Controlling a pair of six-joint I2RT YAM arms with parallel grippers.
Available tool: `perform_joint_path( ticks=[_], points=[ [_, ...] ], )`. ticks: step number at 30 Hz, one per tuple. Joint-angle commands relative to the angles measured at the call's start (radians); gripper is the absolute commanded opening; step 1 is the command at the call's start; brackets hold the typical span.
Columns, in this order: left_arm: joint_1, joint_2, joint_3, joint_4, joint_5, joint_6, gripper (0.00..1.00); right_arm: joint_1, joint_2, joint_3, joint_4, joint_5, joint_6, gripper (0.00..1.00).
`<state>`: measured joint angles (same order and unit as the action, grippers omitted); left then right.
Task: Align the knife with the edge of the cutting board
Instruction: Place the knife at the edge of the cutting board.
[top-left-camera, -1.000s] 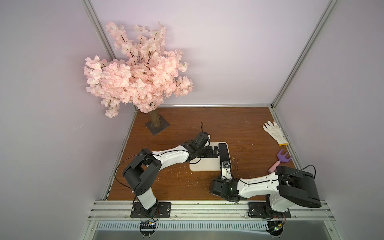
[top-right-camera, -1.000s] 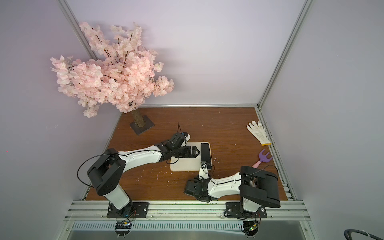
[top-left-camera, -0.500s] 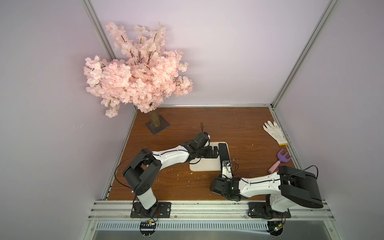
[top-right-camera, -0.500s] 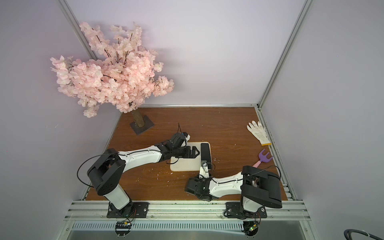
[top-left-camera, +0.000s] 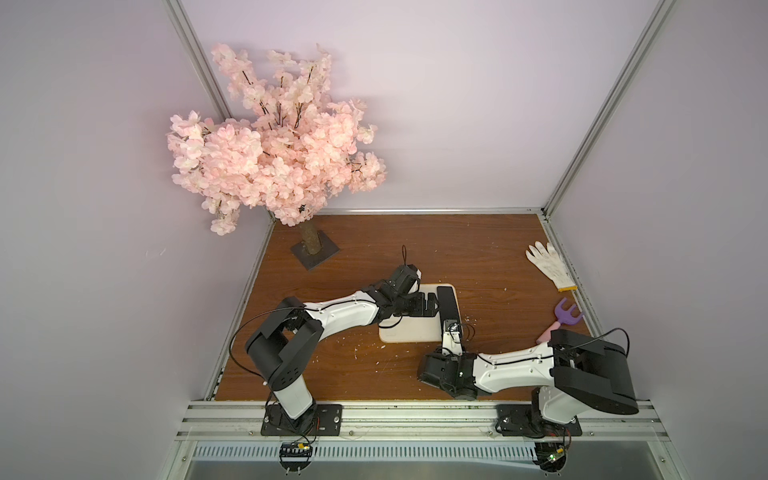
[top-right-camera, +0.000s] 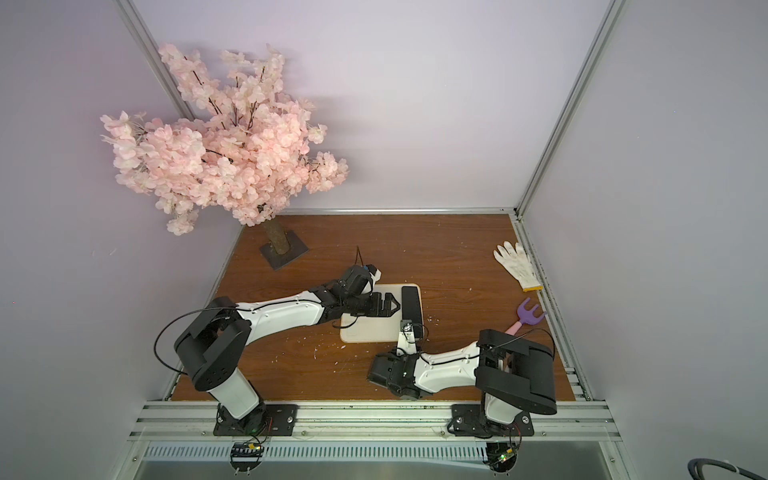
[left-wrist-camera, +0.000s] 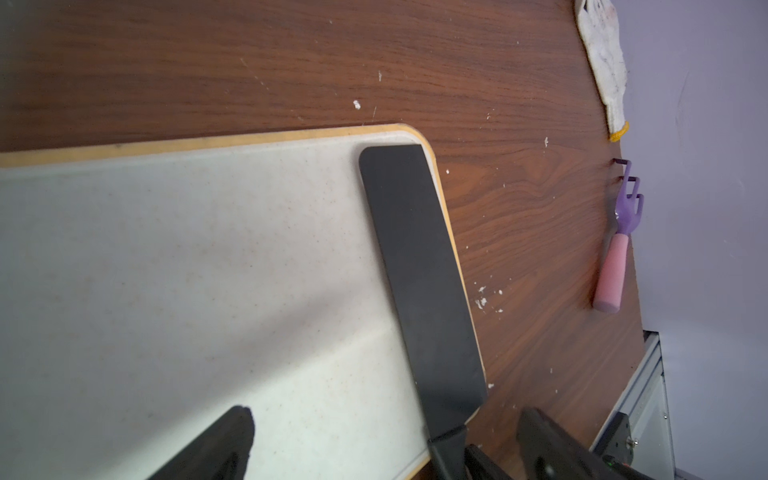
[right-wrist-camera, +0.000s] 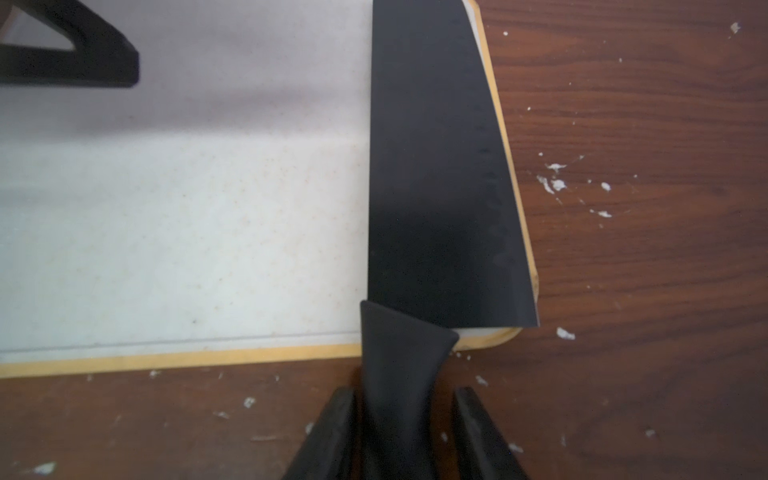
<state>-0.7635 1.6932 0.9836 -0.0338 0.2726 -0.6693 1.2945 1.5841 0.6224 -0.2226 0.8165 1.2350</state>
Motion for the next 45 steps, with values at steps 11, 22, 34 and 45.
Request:
perform_joint_path(
  ticks=[11, 22, 34, 45],
  points=[
    [-0.01, 0.077, 0.043, 0.075, 0.055, -0.044, 1.0, -0.004, 0.011, 0.023, 0.002, 0.006, -0.015, 0.66],
    [-0.01, 0.138, 0.1, 0.086, 0.069, -0.063, 1.0, 0.014, 0.016, 0.022, 0.028, -0.014, -0.023, 0.7],
    [-0.012, 0.176, 0.108, 0.126, 0.096, -0.094, 1.0, 0.015, 0.012, 0.016, 0.044, -0.016, -0.032, 0.71],
    [-0.017, 0.205, 0.128, 0.133, 0.099, -0.1, 1.0, 0.015, 0.015, 0.016, 0.046, -0.014, -0.033, 0.67]
  ],
)
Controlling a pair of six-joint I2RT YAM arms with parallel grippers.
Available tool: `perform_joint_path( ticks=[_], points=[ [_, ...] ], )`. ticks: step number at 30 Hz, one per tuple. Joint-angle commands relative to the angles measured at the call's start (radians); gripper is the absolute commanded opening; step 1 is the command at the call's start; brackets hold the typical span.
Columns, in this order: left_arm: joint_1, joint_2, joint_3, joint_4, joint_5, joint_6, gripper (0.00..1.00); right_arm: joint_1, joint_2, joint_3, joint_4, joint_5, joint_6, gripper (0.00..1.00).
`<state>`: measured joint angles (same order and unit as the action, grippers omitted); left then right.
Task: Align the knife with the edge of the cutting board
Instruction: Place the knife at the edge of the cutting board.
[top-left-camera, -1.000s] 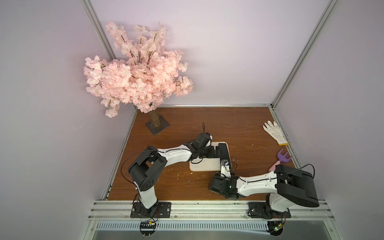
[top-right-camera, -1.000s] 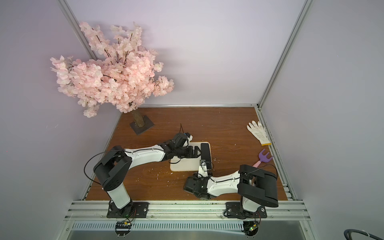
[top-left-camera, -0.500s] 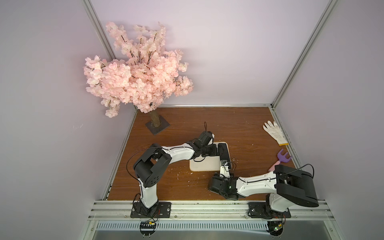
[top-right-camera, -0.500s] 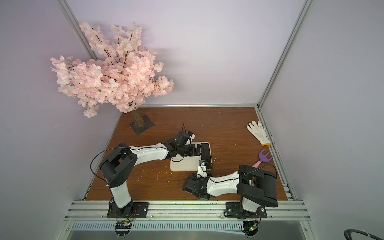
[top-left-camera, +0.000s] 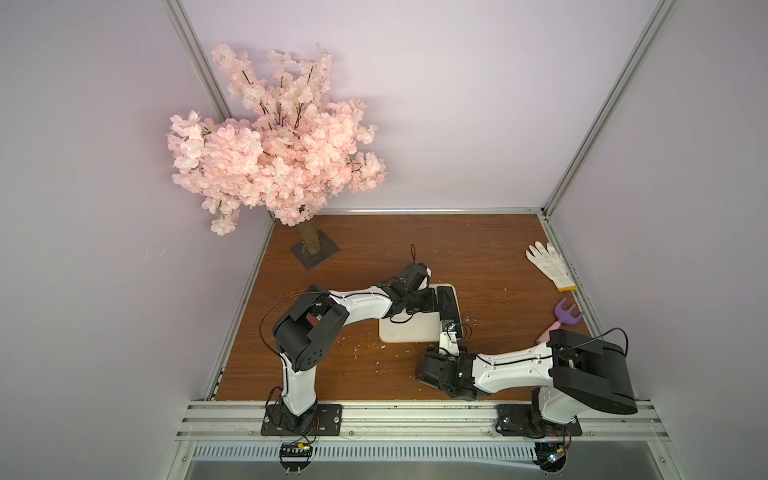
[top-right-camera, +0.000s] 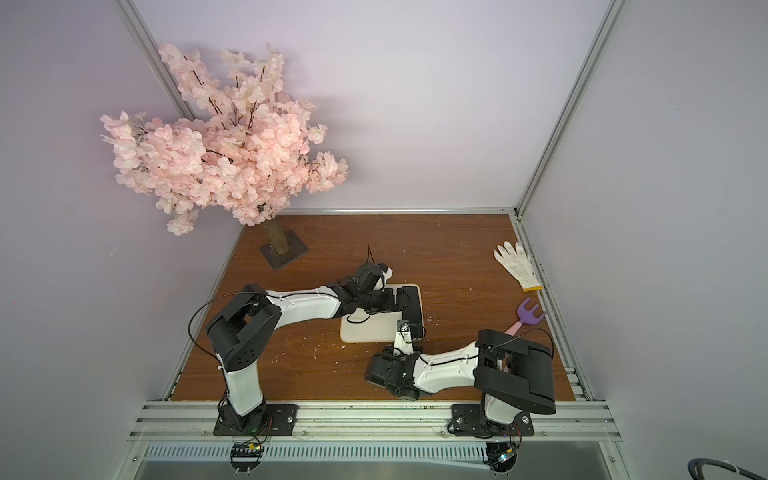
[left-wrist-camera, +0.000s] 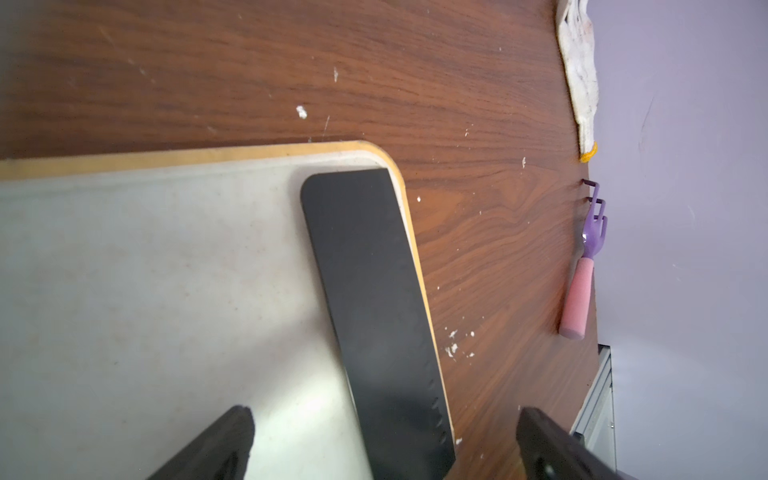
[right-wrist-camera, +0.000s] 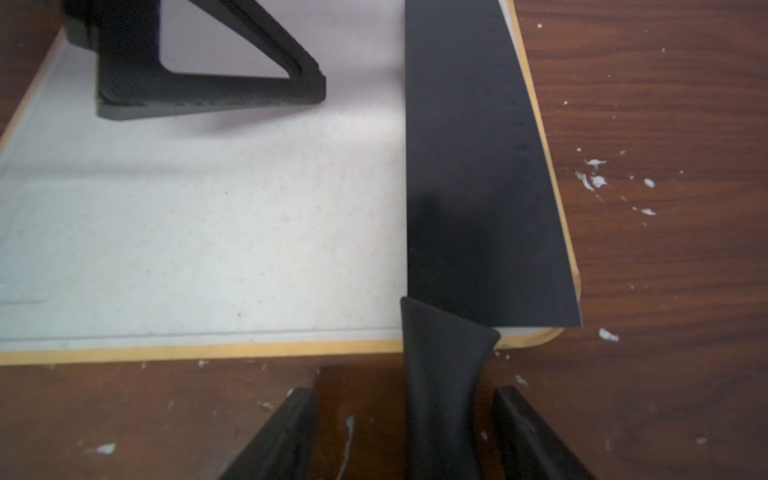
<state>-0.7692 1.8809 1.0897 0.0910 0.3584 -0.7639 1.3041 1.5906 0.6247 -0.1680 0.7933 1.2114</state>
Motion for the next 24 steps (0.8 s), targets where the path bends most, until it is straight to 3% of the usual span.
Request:
perform_joint_path(
  ticks=[1, 6, 24],
  points=[
    [-0.013, 0.018, 0.024, 0.009, 0.013, -0.006, 1.0, 0.006, 0.008, 0.014, -0.01, 0.009, -0.007, 0.66],
    [-0.013, 0.014, 0.024, 0.01, 0.013, -0.005, 1.0, 0.006, 0.019, 0.024, -0.029, 0.013, 0.006, 0.6],
    [-0.013, -0.019, 0.004, -0.002, 0.009, 0.007, 1.0, 0.006, 0.022, 0.03, -0.038, 0.029, 0.004, 0.58]
  ],
)
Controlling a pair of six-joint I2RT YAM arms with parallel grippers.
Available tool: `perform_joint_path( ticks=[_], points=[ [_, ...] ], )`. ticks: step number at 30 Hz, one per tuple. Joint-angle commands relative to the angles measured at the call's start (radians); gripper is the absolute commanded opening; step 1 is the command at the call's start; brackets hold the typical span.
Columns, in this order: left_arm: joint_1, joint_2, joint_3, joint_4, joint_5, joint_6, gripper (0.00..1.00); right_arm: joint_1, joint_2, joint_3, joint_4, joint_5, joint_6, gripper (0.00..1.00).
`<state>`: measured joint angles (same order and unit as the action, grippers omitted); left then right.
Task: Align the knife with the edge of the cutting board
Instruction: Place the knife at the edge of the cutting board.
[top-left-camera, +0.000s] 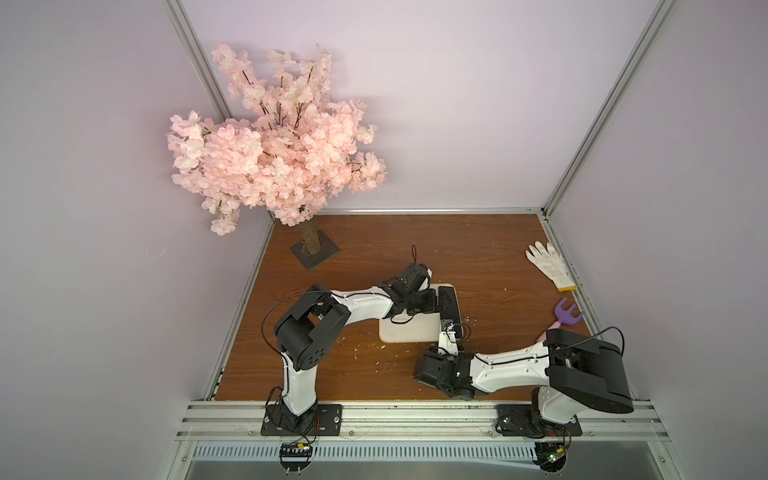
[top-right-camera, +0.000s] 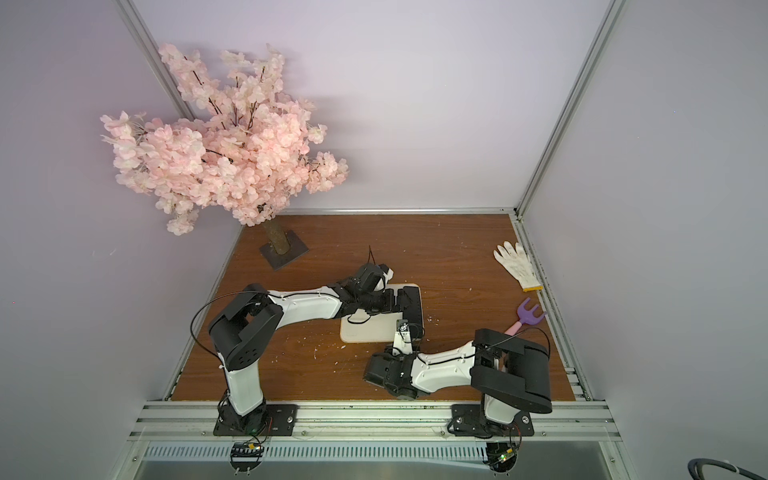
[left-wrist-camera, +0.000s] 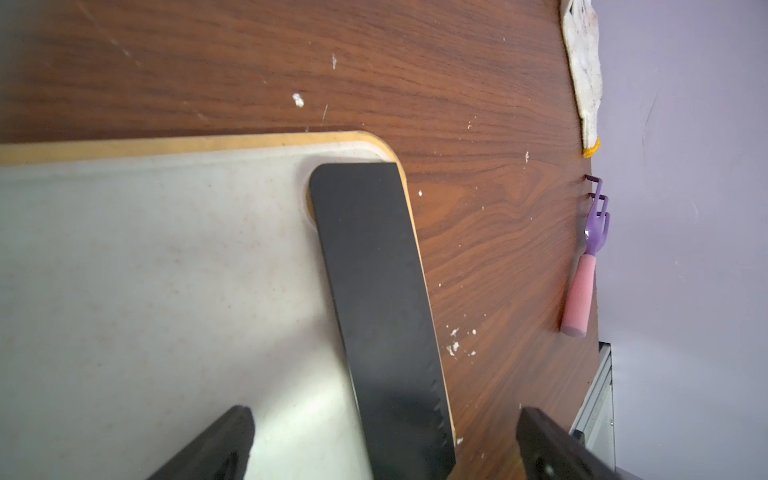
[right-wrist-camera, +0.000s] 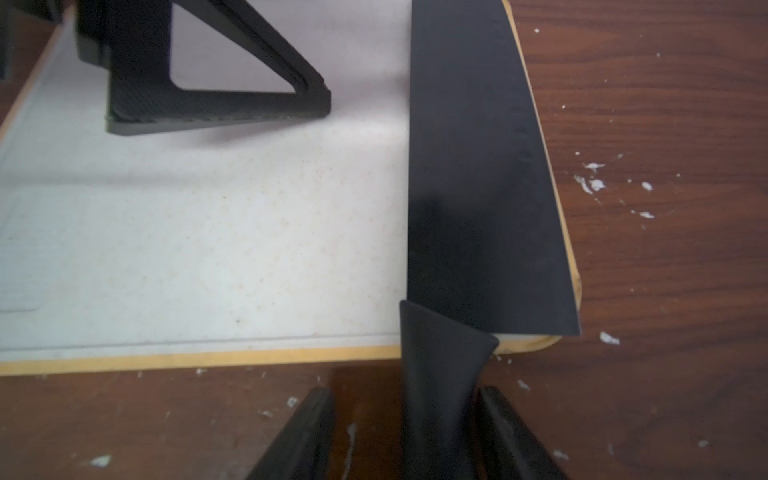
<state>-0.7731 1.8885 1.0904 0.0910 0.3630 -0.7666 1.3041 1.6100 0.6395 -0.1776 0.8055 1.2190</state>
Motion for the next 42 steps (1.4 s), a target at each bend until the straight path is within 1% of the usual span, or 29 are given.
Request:
perform_joint_path(
  ticks=[1, 4, 9, 13, 18, 20, 22, 26, 29, 33, 36, 39, 42],
  points=[
    [-0.009, -0.03, 0.001, -0.003, 0.003, 0.011, 1.0, 0.006, 0.003, 0.017, -0.028, 0.014, -0.004, 0.59],
    [-0.009, -0.039, 0.002, -0.013, -0.003, 0.017, 1.0, 0.005, -0.001, 0.014, -0.034, 0.02, -0.004, 0.63],
    [-0.008, -0.055, 0.013, -0.05, -0.032, 0.04, 1.0, 0.004, -0.027, 0.002, -0.03, 0.019, -0.013, 0.73],
    [-0.009, -0.067, 0.033, -0.081, -0.052, 0.057, 1.0, 0.004, -0.047, -0.007, -0.024, 0.013, -0.028, 0.85],
    [0.002, -0.086, 0.056, -0.113, -0.071, 0.071, 1.0, 0.006, -0.089, -0.023, -0.035, 0.006, -0.038, 0.91],
    [0.014, -0.102, 0.058, -0.121, -0.075, 0.073, 1.0, 0.007, -0.123, -0.036, -0.034, -0.002, -0.051, 0.98],
    [0.029, -0.122, 0.059, -0.128, -0.077, 0.078, 1.0, 0.007, -0.164, -0.047, -0.035, -0.01, -0.069, 0.99],
    [0.064, -0.175, 0.061, -0.158, -0.094, 0.094, 1.0, 0.004, -0.27, -0.06, -0.062, -0.024, -0.151, 0.99],
    [0.087, -0.224, 0.064, -0.192, -0.121, 0.118, 1.0, -0.02, -0.385, -0.075, -0.087, -0.053, -0.226, 0.99],
    [0.109, -0.302, 0.067, -0.255, -0.185, 0.163, 1.0, -0.087, -0.588, -0.105, -0.086, -0.115, -0.339, 0.99],
    [0.123, -0.361, 0.075, -0.309, -0.265, 0.192, 1.0, -0.193, -0.725, -0.098, -0.075, -0.226, -0.468, 0.99],
    [0.144, -0.434, 0.08, -0.352, -0.365, 0.205, 1.0, -0.32, -0.776, -0.034, -0.099, -0.332, -0.597, 0.99],
    [0.173, -0.524, 0.07, -0.367, -0.459, 0.234, 1.0, -0.406, -0.745, 0.062, -0.145, -0.356, -0.687, 0.99]
  ],
)
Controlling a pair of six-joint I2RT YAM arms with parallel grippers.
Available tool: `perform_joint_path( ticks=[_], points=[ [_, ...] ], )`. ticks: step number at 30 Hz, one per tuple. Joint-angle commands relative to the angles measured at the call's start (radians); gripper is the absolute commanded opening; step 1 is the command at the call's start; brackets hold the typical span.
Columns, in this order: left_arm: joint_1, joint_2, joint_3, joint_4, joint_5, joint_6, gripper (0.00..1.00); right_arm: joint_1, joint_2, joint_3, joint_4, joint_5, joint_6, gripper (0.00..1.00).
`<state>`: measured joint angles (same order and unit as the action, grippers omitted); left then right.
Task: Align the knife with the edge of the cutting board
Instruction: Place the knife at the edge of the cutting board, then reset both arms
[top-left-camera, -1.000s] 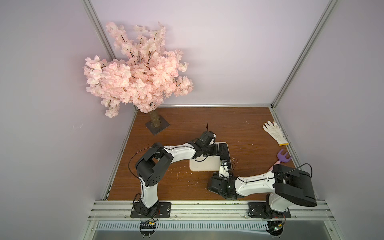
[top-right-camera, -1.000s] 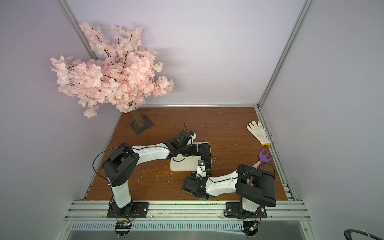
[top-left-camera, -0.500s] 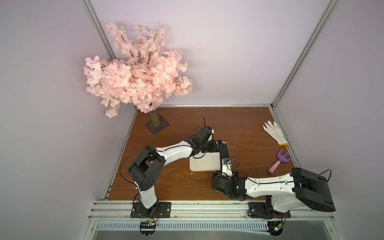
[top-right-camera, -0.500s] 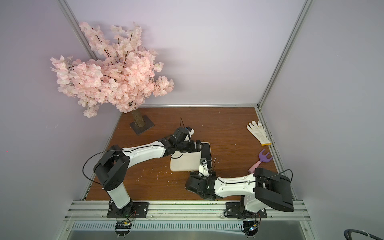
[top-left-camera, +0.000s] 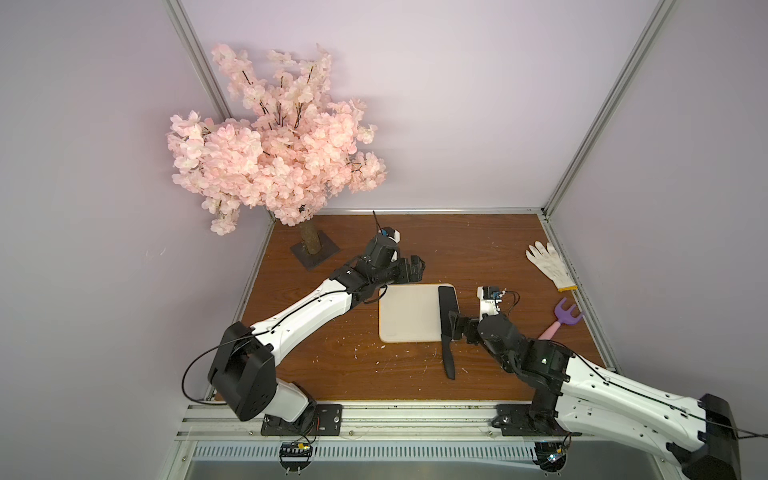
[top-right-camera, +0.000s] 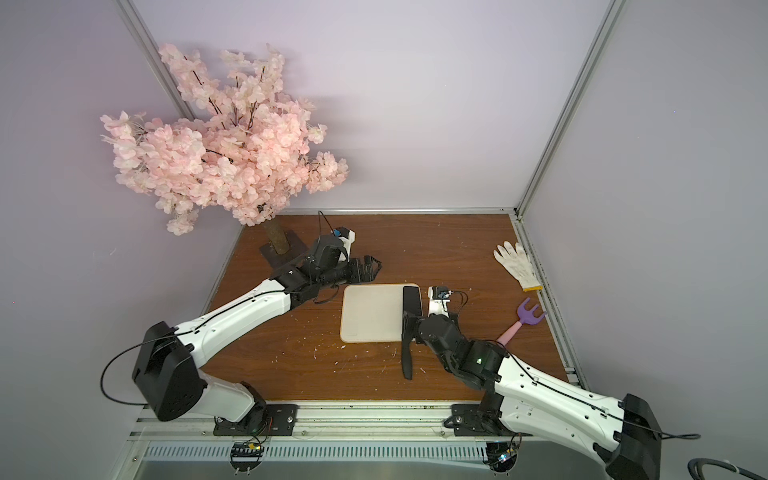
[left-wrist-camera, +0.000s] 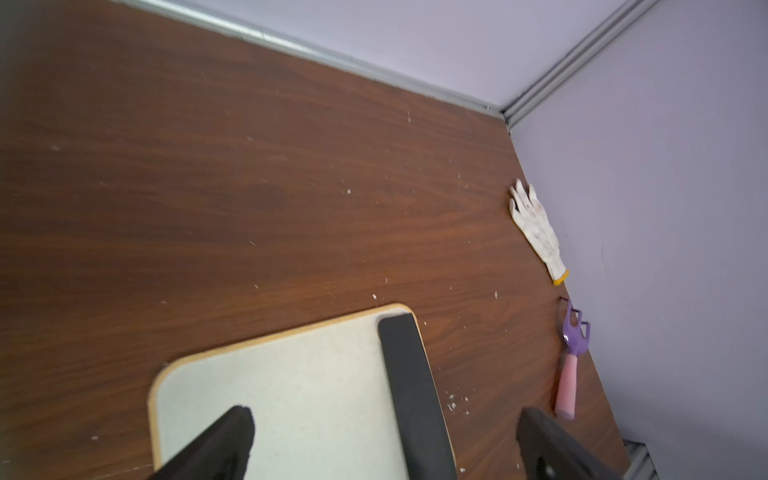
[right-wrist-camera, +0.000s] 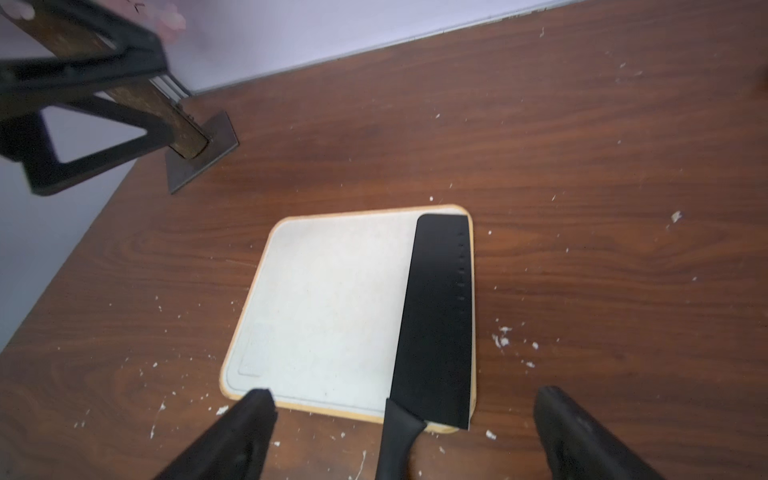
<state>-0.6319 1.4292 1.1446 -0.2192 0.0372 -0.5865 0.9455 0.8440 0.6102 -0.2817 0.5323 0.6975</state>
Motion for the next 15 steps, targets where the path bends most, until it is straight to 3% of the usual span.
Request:
perform_joint_path(
  ticks=[1, 10, 15],
  points=[
    [0.047, -0.09, 0.011, -0.057, -0.157, 0.062, 1.0, -0.076, 0.036, 0.118, -0.046, -0.089, -0.191, 0.99],
    [0.31, -0.276, -0.033, -0.083, -0.189, 0.082, 1.0, -0.409, 0.169, 0.265, 0.042, -0.335, -0.32, 0.99],
    [0.374, -0.33, -0.1, -0.005, -0.316, 0.083, 1.0, -0.579, 0.218, 0.262, 0.183, -0.427, -0.337, 0.99]
  ],
)
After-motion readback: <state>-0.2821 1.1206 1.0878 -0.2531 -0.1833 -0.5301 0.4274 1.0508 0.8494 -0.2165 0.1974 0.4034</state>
